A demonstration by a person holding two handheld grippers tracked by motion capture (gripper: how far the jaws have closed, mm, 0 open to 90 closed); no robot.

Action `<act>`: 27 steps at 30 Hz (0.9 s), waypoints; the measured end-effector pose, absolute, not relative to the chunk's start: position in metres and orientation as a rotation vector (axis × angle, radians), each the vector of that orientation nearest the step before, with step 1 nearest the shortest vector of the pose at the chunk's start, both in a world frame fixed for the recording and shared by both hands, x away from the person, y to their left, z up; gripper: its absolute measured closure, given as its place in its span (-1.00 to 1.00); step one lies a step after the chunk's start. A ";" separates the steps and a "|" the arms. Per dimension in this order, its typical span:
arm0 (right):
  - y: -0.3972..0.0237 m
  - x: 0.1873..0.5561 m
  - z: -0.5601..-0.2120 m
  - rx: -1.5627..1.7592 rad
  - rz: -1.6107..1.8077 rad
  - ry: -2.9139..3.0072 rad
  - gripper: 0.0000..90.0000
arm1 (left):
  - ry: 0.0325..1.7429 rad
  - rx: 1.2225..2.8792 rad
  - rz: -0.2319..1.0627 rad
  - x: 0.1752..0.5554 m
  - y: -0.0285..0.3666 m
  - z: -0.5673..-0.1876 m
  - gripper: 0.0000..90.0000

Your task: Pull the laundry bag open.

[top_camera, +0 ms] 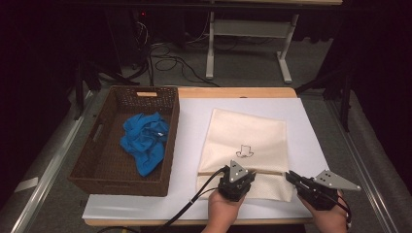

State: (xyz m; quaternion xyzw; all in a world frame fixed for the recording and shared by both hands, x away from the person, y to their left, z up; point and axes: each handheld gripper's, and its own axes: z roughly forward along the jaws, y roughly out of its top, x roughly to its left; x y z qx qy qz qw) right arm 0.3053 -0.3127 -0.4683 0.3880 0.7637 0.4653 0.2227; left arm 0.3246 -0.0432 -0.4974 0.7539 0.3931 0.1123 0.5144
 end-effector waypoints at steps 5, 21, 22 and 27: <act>-0.312 0.304 -0.469 1.063 1.271 2.108 0.89 | 0.939 1.802 0.261 0.324 -0.038 -0.498 0.94; -0.310 0.304 -0.470 1.061 1.279 2.120 0.89 | 0.934 1.804 0.257 0.324 -0.034 -0.499 0.94; -0.310 0.304 -0.470 1.064 1.278 2.120 0.89 | 0.934 1.801 0.254 0.324 -0.034 -0.499 0.94; -0.317 0.307 -0.470 1.098 1.287 2.093 0.89 | 0.982 1.780 0.250 0.327 -0.019 -0.502 0.94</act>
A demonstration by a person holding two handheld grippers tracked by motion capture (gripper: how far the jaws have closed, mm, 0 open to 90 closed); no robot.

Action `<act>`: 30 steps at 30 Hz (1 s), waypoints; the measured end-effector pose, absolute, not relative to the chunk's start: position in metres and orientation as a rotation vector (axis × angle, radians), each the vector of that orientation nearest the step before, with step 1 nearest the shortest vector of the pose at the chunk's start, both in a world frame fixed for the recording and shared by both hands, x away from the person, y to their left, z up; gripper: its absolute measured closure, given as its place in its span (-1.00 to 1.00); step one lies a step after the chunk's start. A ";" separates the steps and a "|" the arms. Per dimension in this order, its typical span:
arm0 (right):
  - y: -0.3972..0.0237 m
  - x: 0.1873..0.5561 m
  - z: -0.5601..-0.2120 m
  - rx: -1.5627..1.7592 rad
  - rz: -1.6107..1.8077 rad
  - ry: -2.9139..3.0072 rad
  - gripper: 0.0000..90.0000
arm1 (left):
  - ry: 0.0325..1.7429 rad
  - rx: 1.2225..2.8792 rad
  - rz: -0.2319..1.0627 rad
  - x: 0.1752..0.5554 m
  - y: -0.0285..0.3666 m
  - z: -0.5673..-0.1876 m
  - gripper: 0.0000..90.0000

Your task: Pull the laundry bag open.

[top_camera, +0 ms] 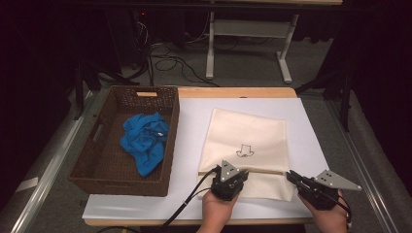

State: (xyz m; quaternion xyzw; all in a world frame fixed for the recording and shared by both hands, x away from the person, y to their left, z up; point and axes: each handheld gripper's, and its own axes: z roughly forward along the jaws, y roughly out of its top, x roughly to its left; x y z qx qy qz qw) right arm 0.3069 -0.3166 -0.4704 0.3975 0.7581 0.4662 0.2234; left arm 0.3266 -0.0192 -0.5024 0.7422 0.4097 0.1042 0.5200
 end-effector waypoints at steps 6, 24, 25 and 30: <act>-0.314 0.307 -0.470 1.086 1.290 2.100 0.89 | 0.978 1.785 0.264 0.325 -0.015 -0.500 0.94; -0.312 0.308 -0.470 1.092 1.279 2.098 0.90 | 1.001 1.764 0.256 0.322 0.003 -0.502 0.94; -0.312 0.307 -0.470 1.094 1.275 2.099 0.90 | 1.000 1.766 0.260 0.322 0.003 -0.502 0.94; -0.310 0.305 -0.471 1.076 1.274 2.117 0.90 | 1.004 1.773 0.276 0.320 0.007 -0.504 0.94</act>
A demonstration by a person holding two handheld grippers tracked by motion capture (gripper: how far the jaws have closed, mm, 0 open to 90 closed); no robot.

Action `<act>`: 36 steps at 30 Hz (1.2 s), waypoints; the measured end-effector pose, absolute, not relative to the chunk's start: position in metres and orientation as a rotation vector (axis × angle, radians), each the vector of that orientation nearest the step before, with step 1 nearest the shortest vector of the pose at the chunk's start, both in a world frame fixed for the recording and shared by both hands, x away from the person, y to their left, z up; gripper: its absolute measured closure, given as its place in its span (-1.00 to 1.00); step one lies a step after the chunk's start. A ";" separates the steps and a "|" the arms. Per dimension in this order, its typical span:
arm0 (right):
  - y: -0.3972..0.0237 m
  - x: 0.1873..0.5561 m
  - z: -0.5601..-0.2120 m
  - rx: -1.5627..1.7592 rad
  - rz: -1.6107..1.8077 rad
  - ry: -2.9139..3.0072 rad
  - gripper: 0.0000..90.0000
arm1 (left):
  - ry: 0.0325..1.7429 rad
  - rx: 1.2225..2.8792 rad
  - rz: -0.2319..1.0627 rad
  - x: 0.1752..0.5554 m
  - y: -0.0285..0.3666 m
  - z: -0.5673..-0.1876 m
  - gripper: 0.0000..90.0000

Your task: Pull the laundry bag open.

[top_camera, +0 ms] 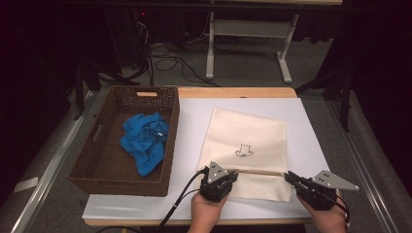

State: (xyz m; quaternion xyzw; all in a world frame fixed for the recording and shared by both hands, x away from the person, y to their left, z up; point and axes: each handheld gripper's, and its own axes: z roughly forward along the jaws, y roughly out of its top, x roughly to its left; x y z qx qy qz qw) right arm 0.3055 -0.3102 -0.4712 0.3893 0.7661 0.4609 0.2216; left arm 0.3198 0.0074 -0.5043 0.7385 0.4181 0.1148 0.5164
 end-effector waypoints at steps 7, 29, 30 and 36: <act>-0.309 0.306 -0.471 1.072 1.258 2.116 0.90 | 0.997 1.783 0.269 0.319 0.010 -0.504 0.94; -0.315 0.309 -0.474 1.102 1.225 2.117 0.91 | 1.074 1.803 0.308 0.319 0.037 -0.509 0.94; -0.314 0.308 -0.474 1.098 1.225 2.123 0.91 | 1.075 1.806 0.306 0.319 0.039 -0.509 0.94; -0.312 0.308 -0.474 1.087 1.218 2.124 0.91 | 1.077 1.809 0.316 0.317 0.041 -0.507 0.94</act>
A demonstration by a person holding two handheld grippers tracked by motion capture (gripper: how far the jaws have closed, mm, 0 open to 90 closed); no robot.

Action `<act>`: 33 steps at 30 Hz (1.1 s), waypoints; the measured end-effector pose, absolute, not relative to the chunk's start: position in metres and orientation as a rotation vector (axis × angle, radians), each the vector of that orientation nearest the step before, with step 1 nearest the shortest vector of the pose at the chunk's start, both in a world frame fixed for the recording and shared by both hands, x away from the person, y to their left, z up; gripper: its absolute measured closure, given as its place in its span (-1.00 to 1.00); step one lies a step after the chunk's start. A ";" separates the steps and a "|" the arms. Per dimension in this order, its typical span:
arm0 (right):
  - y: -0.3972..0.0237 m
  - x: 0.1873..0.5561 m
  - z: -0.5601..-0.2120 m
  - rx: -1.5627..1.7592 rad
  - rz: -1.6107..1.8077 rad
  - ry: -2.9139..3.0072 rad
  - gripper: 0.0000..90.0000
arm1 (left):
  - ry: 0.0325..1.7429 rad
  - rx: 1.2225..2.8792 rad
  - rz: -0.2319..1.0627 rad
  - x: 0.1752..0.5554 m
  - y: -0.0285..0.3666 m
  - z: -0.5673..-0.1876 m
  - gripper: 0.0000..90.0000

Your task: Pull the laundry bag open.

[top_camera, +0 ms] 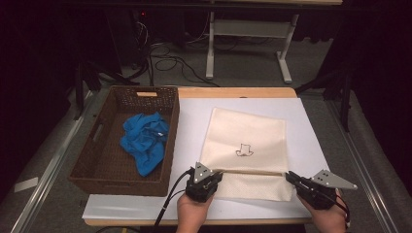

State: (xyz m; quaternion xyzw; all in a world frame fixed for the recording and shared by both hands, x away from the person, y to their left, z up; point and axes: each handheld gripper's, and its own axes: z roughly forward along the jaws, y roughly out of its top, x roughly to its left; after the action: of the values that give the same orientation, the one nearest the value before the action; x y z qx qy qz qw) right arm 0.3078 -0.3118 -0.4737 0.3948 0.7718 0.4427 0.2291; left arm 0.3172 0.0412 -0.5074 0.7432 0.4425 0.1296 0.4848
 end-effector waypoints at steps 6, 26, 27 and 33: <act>-0.319 0.309 -0.475 1.122 1.223 2.115 0.91 | 1.163 1.808 0.372 0.316 0.059 -0.510 0.94; -0.337 0.313 -0.477 1.174 1.221 2.070 0.90 | 1.147 1.955 0.403 0.313 0.083 -0.503 0.93; -0.337 0.314 -0.477 1.180 1.215 2.072 0.90 | 1.150 1.947 0.388 0.314 0.083 -0.507 0.93; -0.334 0.320 -0.485 1.203 1.163 2.101 0.88 | 1.147 1.959 0.370 0.318 0.084 -0.515 0.93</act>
State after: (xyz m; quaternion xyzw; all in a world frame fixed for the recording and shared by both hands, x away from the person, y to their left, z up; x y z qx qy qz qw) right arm 0.3200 -0.3343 -0.4849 0.4365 0.7619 0.4219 0.2259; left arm 0.3182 0.0839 -0.5149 0.7773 0.4553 0.1470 0.4086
